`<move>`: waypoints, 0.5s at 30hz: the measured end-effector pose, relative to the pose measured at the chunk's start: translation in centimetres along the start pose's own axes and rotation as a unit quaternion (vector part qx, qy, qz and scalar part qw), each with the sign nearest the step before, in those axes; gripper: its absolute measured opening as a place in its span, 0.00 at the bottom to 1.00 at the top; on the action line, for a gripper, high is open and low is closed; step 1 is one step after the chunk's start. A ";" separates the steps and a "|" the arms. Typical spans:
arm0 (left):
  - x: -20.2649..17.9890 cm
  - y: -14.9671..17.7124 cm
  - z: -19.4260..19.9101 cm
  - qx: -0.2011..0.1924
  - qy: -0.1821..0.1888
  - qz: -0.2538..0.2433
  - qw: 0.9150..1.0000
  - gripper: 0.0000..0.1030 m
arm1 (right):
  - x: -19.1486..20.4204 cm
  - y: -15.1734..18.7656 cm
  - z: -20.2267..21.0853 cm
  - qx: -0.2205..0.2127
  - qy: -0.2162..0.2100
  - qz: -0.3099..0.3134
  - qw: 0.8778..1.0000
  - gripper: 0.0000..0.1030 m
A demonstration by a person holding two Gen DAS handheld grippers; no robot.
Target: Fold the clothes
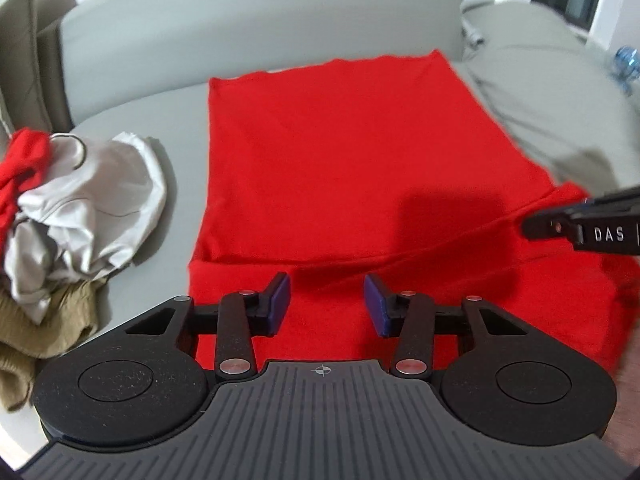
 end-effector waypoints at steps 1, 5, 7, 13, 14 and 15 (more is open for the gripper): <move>0.1 0.1 -0.9 0.014 0.001 0.000 1.000 0.47 | 0.0 0.2 -0.8 0.015 0.009 0.008 1.000 0.12; 0.9 -0.9 -0.5 0.022 0.021 -0.014 0.999 0.48 | 0.1 -0.7 0.5 0.021 -0.014 0.033 0.999 0.15; 2.5 -3.1 0.4 -0.002 0.028 -0.003 1.000 0.53 | -0.7 -2.5 2.0 -0.002 -0.033 0.036 0.999 0.23; 8.2 -11.8 -1.3 -0.038 -0.013 0.052 0.998 0.58 | -6.9 -11.6 1.8 -0.062 0.003 -0.006 0.998 0.31; 9.0 -13.1 -2.3 -0.037 -0.023 0.056 0.997 0.58 | -7.6 -12.3 1.4 -0.063 0.003 -0.012 0.998 0.32; 9.9 -14.4 -3.3 -0.037 -0.033 0.060 0.997 0.58 | -8.5 -13.6 0.8 -0.066 0.003 -0.025 0.997 0.35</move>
Point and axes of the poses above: each gripper's, at about its wrist camera, not at the fingertips, and z roughly against the way its jaws point, x to its left, y to its underside, the point moved 6 cm from there along -z, roughly the way its jaws point, and after that the axes turned 11 degrees about x, right-handed, at the moved point
